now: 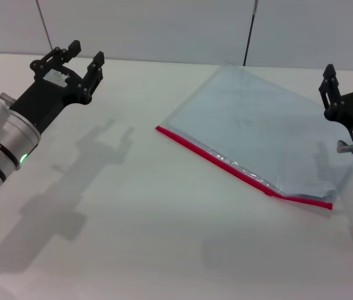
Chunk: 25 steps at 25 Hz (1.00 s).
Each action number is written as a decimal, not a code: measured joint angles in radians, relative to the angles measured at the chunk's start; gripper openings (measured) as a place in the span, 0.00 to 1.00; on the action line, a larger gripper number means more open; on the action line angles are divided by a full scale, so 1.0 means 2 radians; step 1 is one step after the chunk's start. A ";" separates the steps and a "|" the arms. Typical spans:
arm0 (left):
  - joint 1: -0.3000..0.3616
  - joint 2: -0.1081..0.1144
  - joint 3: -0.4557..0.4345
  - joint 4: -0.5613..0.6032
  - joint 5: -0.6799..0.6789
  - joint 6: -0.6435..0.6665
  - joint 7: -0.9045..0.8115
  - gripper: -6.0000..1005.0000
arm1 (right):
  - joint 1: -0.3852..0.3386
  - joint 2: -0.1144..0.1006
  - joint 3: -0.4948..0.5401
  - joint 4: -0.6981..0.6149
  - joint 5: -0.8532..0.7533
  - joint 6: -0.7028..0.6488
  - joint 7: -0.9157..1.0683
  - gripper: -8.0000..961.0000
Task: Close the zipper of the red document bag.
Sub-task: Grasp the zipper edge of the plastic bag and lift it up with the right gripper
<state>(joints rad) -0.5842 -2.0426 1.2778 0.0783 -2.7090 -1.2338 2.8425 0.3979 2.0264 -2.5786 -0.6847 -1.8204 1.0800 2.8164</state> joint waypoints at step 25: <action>0.001 0.001 0.000 0.000 0.000 0.001 -0.001 0.48 | 0.018 -0.007 0.003 -0.014 -0.001 -0.083 0.000 0.60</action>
<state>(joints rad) -0.5817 -2.0402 1.2778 0.0782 -2.7092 -1.2317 2.8402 0.4330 2.0120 -2.5720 -0.7118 -1.8227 0.9144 2.8164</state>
